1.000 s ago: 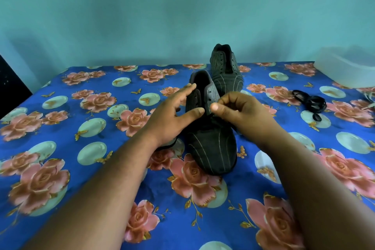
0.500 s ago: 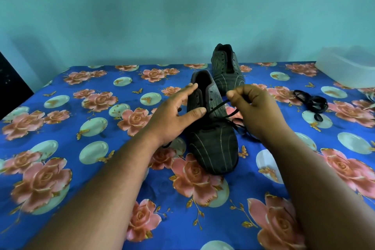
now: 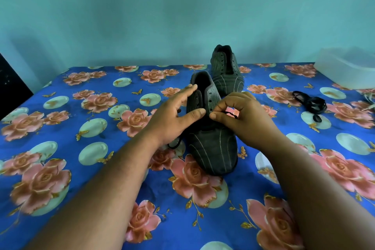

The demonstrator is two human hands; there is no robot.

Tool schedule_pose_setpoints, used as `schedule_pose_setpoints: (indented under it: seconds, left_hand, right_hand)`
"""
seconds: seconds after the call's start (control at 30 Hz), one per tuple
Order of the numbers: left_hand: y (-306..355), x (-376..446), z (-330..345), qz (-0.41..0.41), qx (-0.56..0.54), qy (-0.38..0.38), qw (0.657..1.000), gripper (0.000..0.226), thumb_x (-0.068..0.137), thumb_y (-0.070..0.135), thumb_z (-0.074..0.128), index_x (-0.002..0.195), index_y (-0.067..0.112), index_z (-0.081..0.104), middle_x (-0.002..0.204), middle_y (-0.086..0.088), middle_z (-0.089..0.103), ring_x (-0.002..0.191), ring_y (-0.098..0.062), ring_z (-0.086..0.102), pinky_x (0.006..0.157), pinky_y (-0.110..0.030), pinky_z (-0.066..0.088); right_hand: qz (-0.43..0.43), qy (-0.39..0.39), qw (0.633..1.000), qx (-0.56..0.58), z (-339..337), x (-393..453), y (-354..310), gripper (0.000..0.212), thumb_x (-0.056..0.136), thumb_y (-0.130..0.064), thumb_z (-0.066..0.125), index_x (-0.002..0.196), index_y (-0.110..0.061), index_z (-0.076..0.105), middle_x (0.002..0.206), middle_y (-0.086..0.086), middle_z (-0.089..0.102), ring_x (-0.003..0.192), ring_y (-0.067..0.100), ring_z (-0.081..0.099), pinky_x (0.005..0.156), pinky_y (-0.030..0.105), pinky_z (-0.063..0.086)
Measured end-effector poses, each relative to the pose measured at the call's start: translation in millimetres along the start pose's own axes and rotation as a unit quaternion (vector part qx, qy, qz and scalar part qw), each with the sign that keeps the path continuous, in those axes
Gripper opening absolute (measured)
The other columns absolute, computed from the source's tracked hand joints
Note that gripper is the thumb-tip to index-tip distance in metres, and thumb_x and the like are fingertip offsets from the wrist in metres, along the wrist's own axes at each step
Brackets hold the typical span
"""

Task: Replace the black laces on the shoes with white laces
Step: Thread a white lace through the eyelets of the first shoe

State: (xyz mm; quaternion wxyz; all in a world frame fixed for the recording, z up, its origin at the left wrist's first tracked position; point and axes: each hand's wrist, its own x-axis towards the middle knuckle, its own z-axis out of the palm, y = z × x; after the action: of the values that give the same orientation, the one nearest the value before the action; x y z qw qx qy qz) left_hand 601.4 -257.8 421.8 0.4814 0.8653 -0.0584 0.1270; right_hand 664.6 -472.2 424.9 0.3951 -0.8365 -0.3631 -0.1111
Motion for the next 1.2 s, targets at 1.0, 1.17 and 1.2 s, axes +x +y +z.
schedule_pose_setpoints:
  seconds: [1.0,1.17,1.2]
  left_hand:
    - [-5,2,1,-0.003,-0.001,-0.003,1.0,0.07,0.093,0.04,0.07,0.155,0.038,0.038,0.161,0.018,0.035,0.118,0.036,0.03,0.101,-0.006,0.029]
    - [-5,2,1,-0.009,-0.005,-0.002,1.0,0.07,0.092,0.041,0.07,0.155,0.039,0.038,0.161,0.019,0.034,0.113,0.04,0.028,0.097,-0.005,0.029]
    - [-4,1,1,-0.01,-0.003,-0.001,1.0,0.071,0.092,0.041,0.07,0.155,0.039,0.038,0.161,0.019,0.034,0.112,0.04,0.028,0.096,-0.003,0.028]
  right_hand:
    - [0.126,0.078,0.989,-0.004,-15,5,23,0.015,0.098,-0.036,0.064,0.084,-0.035,0.059,0.098,-0.008,0.061,0.11,0.025,0.052,0.095,0.041,0.042]
    - [0.186,0.124,0.974,-0.034,-12,3,26,0.016,0.098,-0.041,0.062,0.099,-0.026,0.064,0.115,-0.005,0.054,0.127,0.028,0.04,0.099,0.039,0.032]
    - [0.17,0.121,0.978,-0.03,-11,2,23,0.017,0.097,-0.043,0.063,0.101,-0.027,0.065,0.116,-0.007,0.054,0.127,0.026,0.039,0.101,0.039,0.032]
